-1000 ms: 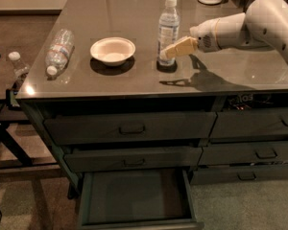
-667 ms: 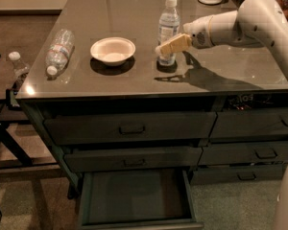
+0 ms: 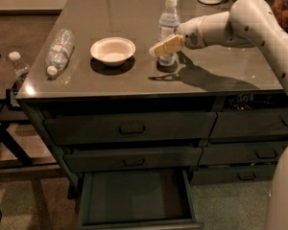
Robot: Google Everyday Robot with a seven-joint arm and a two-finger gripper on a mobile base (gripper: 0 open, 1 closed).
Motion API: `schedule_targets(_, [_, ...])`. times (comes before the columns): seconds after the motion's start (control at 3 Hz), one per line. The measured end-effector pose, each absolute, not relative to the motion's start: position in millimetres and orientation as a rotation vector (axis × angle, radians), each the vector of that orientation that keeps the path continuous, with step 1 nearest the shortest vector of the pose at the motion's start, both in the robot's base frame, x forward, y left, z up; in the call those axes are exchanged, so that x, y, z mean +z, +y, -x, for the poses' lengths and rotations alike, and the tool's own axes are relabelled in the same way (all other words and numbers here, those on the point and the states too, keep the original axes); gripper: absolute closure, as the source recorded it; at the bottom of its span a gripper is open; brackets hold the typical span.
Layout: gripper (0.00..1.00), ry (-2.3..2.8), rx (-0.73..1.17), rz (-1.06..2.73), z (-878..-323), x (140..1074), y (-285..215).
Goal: Place blue plastic bottle into bottom drawer
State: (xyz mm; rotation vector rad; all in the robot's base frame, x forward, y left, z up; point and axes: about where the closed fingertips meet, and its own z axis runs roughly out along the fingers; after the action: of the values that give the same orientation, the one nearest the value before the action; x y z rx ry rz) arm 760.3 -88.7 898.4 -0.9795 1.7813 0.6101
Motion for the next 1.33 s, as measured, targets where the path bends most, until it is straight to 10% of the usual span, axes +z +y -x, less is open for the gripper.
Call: schedule_targets(1.33, [0.87,1.781,0.611,0.980,-760.4,898.3,-88.2])
